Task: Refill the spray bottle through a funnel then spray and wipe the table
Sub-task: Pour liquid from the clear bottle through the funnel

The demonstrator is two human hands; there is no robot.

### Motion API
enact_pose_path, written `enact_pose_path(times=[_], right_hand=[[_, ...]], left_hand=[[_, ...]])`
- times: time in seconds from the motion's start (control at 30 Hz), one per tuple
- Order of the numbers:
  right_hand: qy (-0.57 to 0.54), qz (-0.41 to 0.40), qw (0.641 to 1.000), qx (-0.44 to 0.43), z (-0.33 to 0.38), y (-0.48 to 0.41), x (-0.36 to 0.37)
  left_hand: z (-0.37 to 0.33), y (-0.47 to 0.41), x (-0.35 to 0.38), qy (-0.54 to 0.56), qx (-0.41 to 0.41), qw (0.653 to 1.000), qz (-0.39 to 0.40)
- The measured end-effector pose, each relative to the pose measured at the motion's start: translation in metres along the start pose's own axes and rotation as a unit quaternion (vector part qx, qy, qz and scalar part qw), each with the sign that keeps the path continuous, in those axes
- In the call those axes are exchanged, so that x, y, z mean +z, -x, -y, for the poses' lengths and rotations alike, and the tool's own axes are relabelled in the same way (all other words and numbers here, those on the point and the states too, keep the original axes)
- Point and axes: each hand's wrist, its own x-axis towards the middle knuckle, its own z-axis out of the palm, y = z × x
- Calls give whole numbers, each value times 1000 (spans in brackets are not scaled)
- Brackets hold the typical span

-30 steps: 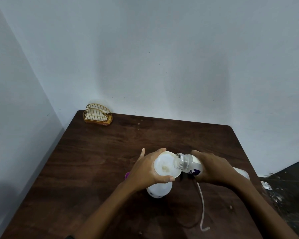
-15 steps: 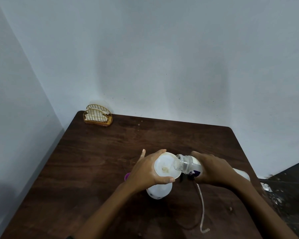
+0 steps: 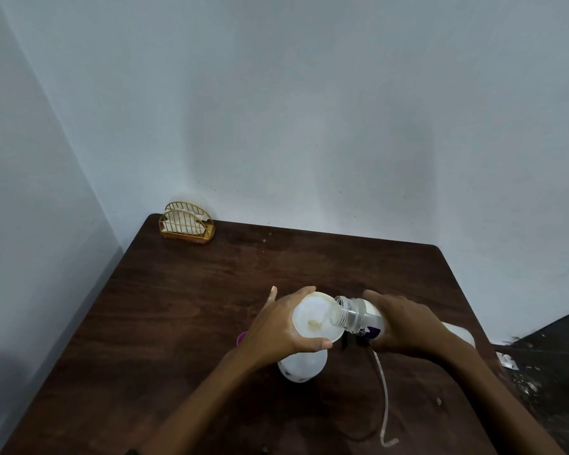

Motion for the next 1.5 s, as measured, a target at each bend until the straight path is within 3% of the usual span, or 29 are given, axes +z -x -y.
enact_pose_path(times=[1.5], right_hand=[[3, -3, 1000, -3, 0, -2, -2]], left_hand=[[-2, -1, -3, -2, 6, 1000, -6]])
